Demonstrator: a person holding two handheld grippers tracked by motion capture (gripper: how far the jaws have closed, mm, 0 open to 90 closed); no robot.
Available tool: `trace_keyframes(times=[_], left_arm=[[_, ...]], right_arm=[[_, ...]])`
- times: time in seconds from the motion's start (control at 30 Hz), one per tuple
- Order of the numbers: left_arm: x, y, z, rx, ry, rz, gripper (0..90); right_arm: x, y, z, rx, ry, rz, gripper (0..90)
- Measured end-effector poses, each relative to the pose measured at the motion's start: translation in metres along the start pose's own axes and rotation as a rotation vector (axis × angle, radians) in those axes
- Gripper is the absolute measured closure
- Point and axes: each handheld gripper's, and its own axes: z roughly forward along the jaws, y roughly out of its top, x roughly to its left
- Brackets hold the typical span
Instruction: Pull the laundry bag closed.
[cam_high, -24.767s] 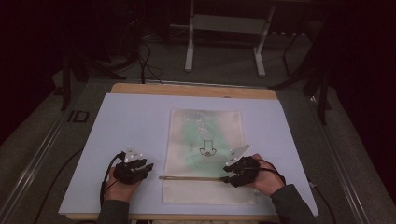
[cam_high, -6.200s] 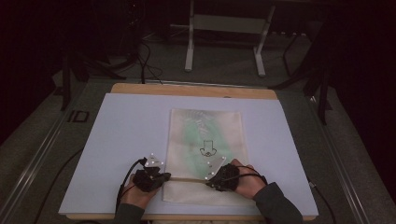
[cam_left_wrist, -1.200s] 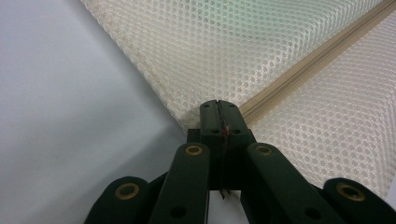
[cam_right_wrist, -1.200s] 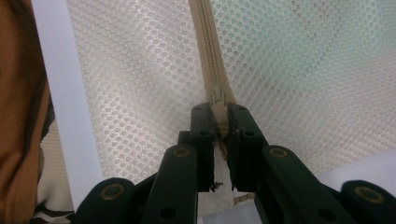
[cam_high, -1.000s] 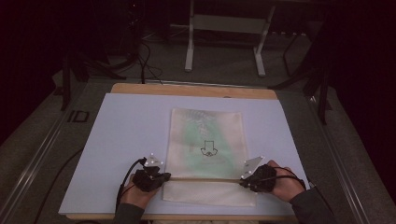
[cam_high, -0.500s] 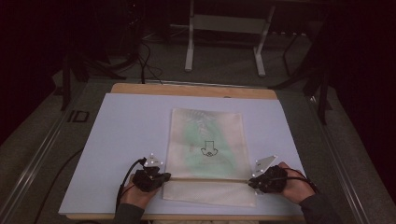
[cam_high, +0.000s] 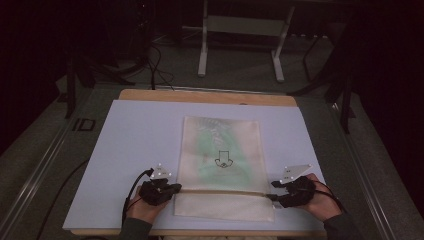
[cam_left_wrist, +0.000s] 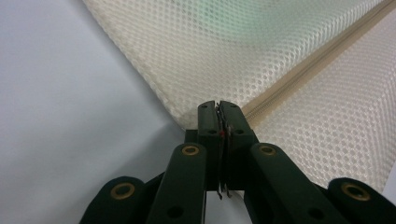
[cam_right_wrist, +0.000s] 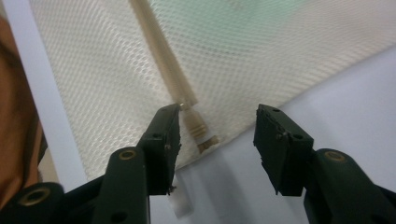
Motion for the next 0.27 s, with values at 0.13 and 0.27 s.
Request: trace_keyframes(times=[0.13,0.27], left_arm=[[0.001,0.0,-0.002,-0.013,0.008,0.004,87.4],[0.005,0.0,-0.006,-0.042,0.038,-0.003,84.8]], right_arm=[[-0.002,-0.006,-0.005,-0.057,-0.004,0.038,48.4],[-0.005,-0.012,-0.009,-0.107,-0.032,0.092,43.3]])
